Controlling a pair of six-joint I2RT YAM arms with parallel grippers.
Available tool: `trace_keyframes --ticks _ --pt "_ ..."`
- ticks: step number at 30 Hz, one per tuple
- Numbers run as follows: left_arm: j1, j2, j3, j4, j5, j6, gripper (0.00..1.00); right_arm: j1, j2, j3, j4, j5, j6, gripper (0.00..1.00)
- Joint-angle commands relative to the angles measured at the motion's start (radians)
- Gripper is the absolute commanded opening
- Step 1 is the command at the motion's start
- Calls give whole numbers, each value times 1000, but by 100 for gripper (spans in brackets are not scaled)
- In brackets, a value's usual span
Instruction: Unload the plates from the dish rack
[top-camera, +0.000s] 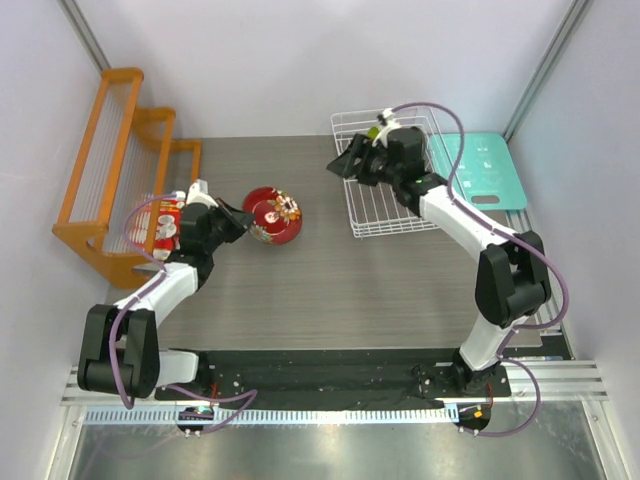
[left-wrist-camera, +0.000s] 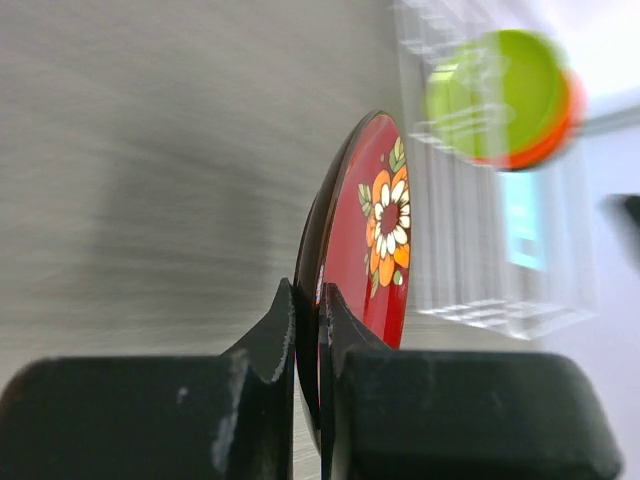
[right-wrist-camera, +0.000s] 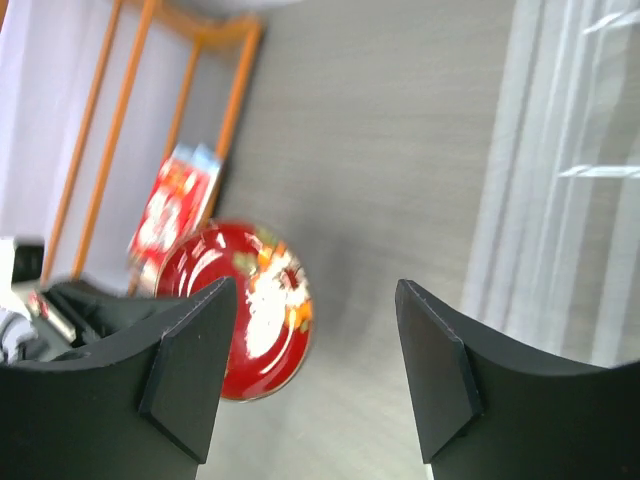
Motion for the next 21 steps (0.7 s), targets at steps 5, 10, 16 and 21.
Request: trace_keyframes --ticks 5,10,16,21 --pt "4 -2 10 -134 -184 113 0 -60 -53 111 -120 97 -137 70" --pt "4 61 -3 -102 -192 107 0 -76 -13 180 -179 154 -186 70" --pt "4 99 -12 -131 -254 92 0 -97 49 238 -229 229 -232 70" --pt "4 130 -4 -177 -325 92 10 -102 97 281 -265 270 -258 70"
